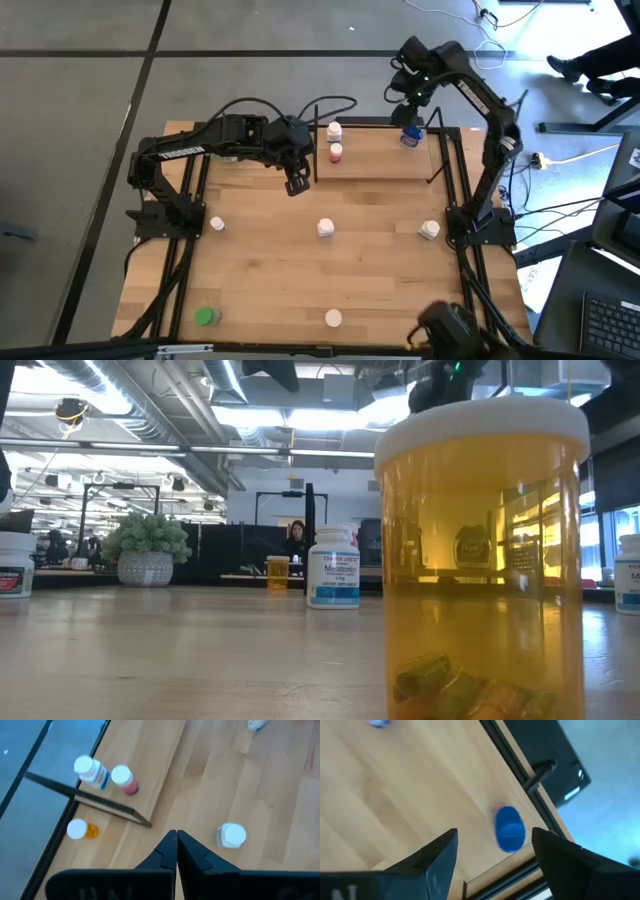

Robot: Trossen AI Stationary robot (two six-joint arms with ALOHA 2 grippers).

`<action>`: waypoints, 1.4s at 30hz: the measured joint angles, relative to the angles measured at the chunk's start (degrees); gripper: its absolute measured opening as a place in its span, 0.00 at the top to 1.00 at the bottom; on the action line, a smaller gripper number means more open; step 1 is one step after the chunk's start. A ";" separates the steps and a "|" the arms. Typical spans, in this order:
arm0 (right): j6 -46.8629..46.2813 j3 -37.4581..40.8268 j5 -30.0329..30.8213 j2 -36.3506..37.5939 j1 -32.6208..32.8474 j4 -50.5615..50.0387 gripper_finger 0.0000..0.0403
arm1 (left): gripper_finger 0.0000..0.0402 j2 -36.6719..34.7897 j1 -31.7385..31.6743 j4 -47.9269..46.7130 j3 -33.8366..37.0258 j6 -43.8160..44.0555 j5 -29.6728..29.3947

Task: Pick and place medicine bottles onto shelf by color
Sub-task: Put the white medicine bottle on the shelf

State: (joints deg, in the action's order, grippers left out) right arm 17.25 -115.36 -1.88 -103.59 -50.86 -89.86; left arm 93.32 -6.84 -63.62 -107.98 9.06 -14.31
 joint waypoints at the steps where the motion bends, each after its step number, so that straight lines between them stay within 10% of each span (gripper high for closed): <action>1: 0.01 0.40 -0.06 1.40 0.69 0.00 0.36 | 1.00 0.00 0.01 -0.87 0.00 0.45 0.00; 13: -10.20 6.65 -2.73 20.62 20.41 1.68 0.36 | 1.00 -0.93 0.58 -6.70 0.04 3.51 -0.26; 29: -47.28 23.69 -0.57 30.94 46.00 0.00 0.36 | 1.00 -6.38 3.95 -11.32 0.00 5.51 -4.46; 42: -20.83 41.90 -0.10 25.49 53.99 39.52 0.36 | 1.00 -6.29 5.52 -11.74 0.02 5.48 -4.28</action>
State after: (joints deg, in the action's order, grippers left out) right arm -3.58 -73.46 -1.99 -78.10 3.12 -50.34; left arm 87.02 -1.32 -75.36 -107.96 14.54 -18.59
